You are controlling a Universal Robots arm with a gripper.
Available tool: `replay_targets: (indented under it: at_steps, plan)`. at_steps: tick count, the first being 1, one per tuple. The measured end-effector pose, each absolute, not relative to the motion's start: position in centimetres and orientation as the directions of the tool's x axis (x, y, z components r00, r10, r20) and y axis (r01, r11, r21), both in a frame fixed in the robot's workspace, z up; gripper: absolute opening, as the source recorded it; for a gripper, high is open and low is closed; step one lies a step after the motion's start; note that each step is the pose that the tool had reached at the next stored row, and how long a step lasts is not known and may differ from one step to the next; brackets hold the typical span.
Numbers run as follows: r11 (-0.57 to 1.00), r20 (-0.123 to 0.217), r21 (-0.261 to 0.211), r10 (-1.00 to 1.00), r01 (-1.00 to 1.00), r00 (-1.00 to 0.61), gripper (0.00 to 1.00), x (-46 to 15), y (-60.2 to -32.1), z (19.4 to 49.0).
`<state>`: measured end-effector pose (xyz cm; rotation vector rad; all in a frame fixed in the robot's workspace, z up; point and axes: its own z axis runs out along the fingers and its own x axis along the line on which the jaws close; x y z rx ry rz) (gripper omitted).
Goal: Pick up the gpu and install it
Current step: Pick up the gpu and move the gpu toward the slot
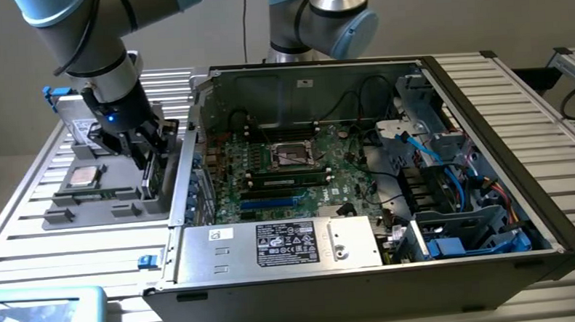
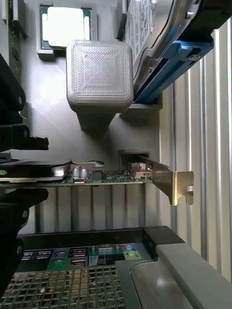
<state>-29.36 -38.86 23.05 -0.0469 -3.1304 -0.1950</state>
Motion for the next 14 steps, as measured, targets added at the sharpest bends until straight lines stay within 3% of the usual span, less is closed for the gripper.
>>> replay_targets:
  at_steps: [14]
  plan:
    - [0.992,0.015,0.124,0.026,0.027,-1.0,0.46,-29.09,-38.98,22.98]
